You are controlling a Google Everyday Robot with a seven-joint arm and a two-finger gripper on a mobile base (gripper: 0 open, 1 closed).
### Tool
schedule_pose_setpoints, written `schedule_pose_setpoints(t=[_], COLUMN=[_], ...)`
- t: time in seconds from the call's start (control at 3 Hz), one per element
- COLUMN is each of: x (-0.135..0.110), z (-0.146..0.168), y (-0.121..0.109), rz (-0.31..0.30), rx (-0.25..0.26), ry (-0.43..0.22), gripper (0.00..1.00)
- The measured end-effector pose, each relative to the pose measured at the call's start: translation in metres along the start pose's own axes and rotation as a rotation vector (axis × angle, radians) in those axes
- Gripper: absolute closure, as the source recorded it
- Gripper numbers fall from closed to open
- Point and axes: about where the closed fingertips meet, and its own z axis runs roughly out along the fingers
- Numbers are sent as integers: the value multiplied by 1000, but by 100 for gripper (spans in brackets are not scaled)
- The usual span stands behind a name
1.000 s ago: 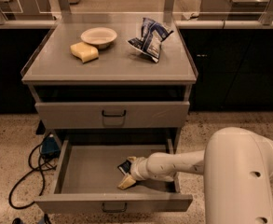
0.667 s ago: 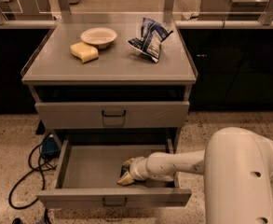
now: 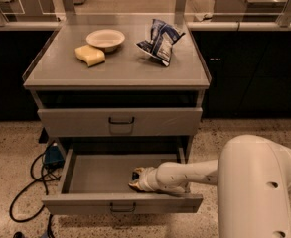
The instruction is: Pick rxbar blueberry from middle drawer and place on counter
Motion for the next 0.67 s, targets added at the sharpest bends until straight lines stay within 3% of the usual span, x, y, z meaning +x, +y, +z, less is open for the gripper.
schedule_pose_setpoints(t=[0.33, 0.67], x=[-1, -27], z=[-1, -20], y=[0, 0], rz=[0, -39], rx=[0, 40], ry=[0, 16], gripper=[100, 100])
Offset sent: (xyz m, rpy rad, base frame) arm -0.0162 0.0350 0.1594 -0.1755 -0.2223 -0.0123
